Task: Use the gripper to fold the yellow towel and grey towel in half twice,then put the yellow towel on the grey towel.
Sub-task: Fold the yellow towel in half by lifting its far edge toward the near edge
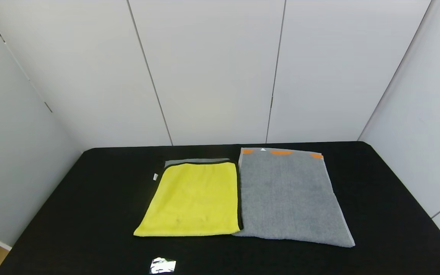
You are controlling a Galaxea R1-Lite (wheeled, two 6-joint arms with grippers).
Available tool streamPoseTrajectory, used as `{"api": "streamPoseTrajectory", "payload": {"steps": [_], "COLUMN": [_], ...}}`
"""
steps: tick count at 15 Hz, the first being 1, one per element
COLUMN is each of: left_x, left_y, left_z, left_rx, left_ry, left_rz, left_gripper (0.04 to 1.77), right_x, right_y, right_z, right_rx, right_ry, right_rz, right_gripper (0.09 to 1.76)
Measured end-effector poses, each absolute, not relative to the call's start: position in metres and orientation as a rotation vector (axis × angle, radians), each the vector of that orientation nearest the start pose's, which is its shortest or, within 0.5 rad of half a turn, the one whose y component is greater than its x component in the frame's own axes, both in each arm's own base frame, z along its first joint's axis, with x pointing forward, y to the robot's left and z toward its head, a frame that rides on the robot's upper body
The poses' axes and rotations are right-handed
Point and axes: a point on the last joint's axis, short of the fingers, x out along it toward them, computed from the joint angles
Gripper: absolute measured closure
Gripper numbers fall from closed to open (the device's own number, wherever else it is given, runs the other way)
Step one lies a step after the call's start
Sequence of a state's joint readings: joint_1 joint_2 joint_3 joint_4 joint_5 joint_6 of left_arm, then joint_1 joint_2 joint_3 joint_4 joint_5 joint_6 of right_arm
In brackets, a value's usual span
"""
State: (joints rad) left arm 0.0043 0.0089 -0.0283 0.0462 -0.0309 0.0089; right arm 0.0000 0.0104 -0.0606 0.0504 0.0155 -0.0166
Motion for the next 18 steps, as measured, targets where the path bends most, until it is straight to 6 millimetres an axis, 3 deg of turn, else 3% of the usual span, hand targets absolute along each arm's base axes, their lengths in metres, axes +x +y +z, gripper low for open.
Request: {"api": "streamPoseTrajectory", "payload": {"steps": [5, 9, 14, 18], "left_x": [-0.023, -0.018, -0.008, 0.016], "left_y": [-0.001, -0.002, -0.004, -0.004], "left_z": [0.113, 0.148, 0.176, 0.201], "left_rx": [0.007, 0.011, 0.057, 0.074], "left_ry": [0.015, 0.017, 0.168, 0.28], "left_rz": [-0.035, -0.064, -0.161, -0.201], "left_gripper": [0.09, 0.09, 0.09, 0.09], "right_x": [-0.031, -0.023, 0.006, 0.041], "right_y": [0.001, 0.002, 0.003, 0.004], "right_z": [0.123, 0.161, 0.204, 0.225], "right_rx": [-0.017, -0.027, -0.075, -0.084], "right_ry": [-0.021, -0.006, 0.07, 0.199], "right_rz": [0.054, 0.072, 0.119, 0.171], "right_gripper": [0.14, 0.14, 0.14, 0.14]}}
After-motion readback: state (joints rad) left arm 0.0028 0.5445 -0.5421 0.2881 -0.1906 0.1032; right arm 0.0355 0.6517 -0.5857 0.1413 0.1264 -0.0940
